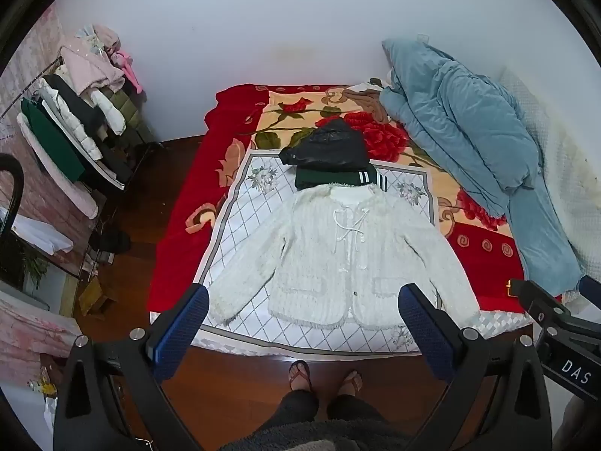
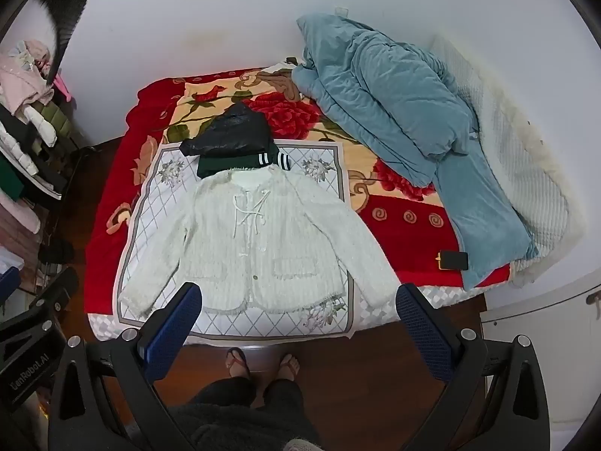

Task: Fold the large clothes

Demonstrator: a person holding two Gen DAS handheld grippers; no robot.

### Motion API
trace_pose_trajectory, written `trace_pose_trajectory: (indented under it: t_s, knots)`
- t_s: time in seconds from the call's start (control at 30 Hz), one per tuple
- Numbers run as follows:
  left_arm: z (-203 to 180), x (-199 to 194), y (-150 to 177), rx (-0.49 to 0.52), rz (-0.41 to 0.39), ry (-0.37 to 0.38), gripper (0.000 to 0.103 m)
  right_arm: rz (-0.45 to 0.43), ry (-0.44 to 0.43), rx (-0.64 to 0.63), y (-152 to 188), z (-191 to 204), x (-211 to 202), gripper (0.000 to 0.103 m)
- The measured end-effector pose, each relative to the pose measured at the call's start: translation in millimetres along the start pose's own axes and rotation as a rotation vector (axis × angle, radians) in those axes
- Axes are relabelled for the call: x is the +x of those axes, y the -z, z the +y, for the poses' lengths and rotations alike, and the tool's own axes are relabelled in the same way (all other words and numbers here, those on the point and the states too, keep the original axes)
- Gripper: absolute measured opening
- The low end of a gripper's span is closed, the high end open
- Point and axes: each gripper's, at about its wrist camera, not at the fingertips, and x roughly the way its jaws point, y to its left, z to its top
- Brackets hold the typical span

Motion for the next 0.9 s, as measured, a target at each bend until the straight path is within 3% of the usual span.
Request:
trace_pose_trajectory:
  t_s: [0.9]
  knots:
    - [4.2, -6.2, -3.1, -0.011, -0.004, 0.017, 0.103, -0.001, 0.005, -0.009, -6.5, 2.8, -5.8, 0.103]
